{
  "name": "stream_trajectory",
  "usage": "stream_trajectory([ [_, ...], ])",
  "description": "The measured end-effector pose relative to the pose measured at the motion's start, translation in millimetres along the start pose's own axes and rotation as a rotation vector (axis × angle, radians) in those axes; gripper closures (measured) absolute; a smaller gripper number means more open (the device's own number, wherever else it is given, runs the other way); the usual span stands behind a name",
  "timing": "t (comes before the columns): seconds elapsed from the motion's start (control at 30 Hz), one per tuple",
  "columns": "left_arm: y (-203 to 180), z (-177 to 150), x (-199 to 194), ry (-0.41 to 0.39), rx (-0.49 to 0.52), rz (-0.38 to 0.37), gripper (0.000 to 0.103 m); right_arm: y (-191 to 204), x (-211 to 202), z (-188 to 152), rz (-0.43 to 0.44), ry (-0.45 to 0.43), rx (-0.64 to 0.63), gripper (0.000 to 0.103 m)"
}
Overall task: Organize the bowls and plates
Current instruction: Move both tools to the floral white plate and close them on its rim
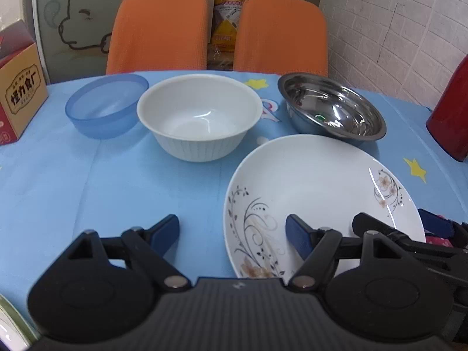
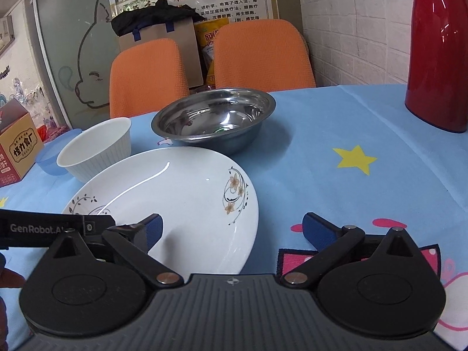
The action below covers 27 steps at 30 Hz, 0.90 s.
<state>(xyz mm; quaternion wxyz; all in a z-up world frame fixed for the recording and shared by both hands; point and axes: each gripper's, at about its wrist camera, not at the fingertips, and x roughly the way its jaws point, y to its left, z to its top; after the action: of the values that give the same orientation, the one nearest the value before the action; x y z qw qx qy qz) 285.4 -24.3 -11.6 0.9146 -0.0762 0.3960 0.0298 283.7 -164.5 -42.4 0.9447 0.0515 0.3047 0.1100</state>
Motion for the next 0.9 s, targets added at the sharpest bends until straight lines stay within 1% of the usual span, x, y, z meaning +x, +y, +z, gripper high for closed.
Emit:
stream_trajectory([
  [0.2, 1.2, 0.4, 1.9, -0.02, -0.007, -0.001, 0.03, 4.0, 2.5, 1.7, -0.012, 0.01, -0.022, 0.0],
  [0.3, -1.5, 0.0, 1.9, -0.029, -0.008, -0.004, 0.034, 3.8, 1.8, 1.8, 0.002, 0.005, -0.021, 0.0],
  [0.37, -3.1, -1.1, 0.8, -0.038, 0.004, -0.029, 0.043, 4.7, 1.0, 1.2, 0.02, -0.001, -0.029, 0.0],
  [0.4, -4.0, -1.6, 0.3, -0.04, 0.012, -0.037, 0.045, 6.2, 0.6, 0.8, 0.03, -0.003, -0.041, 0.0],
  [0.43, -4.7, -2.0, -0.3, -0.043, 0.017, -0.044, 0.049, 9.8, 0.7, 0.2, 0.031, -0.004, -0.066, 0.0],
  [0.47, -5.4, -2.2, -0.9, -0.043, 0.021, -0.057, 0.056, 14.3, 0.9, -0.4, 0.027, -0.003, -0.093, 0.0],
  [0.5, -5.5, -1.9, -1.4, -0.039, 0.015, -0.077, 0.06, 17.4, 0.1, -1.1, 0.039, -0.003, -0.107, 0.0],
  [0.53, -7.3, -1.3, -1.4, -0.026, 0.017, -0.105, 0.06, 20.0, -1.1, -2.3, 0.04, -0.002, -0.11, 0.0],
  [0.57, -11.4, -1.7, -2.2, -0.024, 0.037, -0.081, 0.06, 22.0, -2.6, -3.4, 0.04, 0.001, -0.108, 0.0],
  [0.6, -12.5, -2.6, -3.5, -0.023, 0.039, -0.078, 0.06, 23.1, -4.2, -4.3, 0.033, 0.003, -0.106, 0.0],
  [0.67, -9.7, -4.6, -7.4, -0.013, 0.039, -0.097, 0.061, 21.8, -10.6, -6.7, 0.036, 0.006, -0.086, 0.0],
  [0.77, -9.3, -12.1, -18.9, -0.029, 0.055, -0.089, 0.061, 24.0, -23.5, -14.9, 0.051, -0.007, -0.06, 0.0],
  [0.83, -8.6, -17.2, -28.2, -0.043, 0.068, -0.088, 0.061, 32.0, -32.1, -21.0, 0.03, -0.025, -0.079, 0.0],
  [0.9, -3.9, -20.7, -37.8, -0.055, 0.058, -0.099, 0.061, 39.5, -41.8, -26.0, 0.014, -0.052, -0.092, 0.0],
])
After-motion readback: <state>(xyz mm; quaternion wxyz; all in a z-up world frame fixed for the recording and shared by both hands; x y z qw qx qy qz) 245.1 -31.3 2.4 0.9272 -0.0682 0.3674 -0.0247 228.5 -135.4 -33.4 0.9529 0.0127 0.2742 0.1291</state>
